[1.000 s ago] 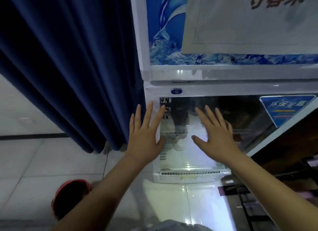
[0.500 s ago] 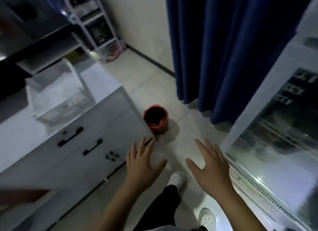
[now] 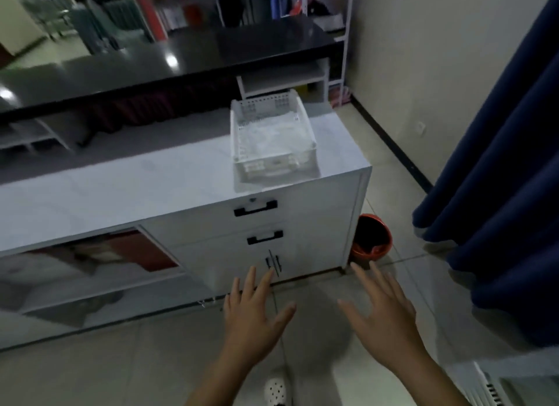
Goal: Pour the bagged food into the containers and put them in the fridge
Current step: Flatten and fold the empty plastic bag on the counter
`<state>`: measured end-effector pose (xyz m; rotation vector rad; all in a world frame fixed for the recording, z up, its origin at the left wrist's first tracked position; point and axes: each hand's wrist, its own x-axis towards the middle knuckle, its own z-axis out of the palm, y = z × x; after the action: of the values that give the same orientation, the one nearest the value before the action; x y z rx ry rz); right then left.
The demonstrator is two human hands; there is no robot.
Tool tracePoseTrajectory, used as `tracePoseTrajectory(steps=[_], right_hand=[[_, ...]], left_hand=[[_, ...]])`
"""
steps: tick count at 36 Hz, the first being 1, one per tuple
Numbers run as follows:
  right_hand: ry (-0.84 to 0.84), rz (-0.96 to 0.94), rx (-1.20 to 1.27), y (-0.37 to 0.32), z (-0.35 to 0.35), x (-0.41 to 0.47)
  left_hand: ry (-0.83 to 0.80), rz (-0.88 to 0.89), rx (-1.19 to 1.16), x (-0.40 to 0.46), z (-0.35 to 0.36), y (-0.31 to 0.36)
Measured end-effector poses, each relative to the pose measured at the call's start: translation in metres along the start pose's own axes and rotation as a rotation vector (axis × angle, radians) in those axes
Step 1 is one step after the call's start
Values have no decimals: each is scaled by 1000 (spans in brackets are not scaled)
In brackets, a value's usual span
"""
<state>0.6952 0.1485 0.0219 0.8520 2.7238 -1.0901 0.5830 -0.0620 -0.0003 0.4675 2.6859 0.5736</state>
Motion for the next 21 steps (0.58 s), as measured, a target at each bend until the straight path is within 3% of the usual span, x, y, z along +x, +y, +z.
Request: tracePoseTrajectory(steps=[11,21], right_hand=[[66,-34,-59,-87,42,66],[130,-21,-77,-123,6,135]], left_hand=[[14,22,-203,74,-58,-79],[78,91,-360,152,-107,-77]])
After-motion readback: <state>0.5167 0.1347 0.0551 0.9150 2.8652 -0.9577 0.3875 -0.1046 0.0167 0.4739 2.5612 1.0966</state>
